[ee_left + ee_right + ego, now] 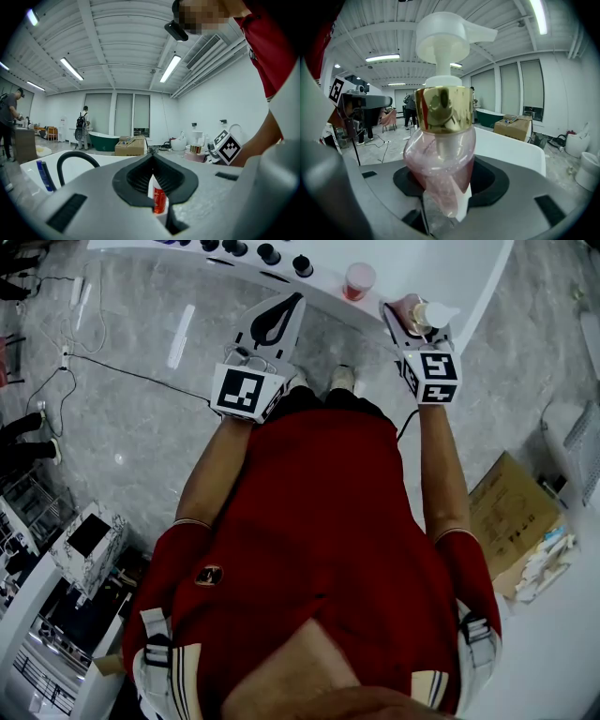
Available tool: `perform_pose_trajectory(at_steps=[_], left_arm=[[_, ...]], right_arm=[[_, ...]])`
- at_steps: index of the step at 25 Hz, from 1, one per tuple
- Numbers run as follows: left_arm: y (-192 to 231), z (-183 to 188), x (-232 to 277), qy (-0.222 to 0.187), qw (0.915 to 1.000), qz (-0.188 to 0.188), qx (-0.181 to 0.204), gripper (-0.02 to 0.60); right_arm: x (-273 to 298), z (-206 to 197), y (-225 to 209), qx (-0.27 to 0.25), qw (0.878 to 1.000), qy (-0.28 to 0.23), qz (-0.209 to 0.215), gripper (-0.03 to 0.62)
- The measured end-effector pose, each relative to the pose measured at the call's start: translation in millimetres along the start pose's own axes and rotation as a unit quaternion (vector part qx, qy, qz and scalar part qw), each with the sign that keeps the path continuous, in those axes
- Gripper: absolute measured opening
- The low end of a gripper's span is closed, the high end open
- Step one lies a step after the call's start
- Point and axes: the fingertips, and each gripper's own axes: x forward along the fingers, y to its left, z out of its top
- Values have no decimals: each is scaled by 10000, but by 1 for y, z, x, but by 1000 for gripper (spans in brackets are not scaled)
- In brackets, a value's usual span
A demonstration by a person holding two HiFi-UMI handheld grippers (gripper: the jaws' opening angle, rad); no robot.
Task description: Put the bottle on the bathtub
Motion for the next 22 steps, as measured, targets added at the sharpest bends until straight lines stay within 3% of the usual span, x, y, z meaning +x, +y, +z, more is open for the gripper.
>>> perform_pose_trajectory(at_steps=[22], left_arm=[[21, -28, 13, 450, 9989, 157, 7, 8]], right_arm=[[64, -60, -21, -103, 9990, 432, 99, 216]])
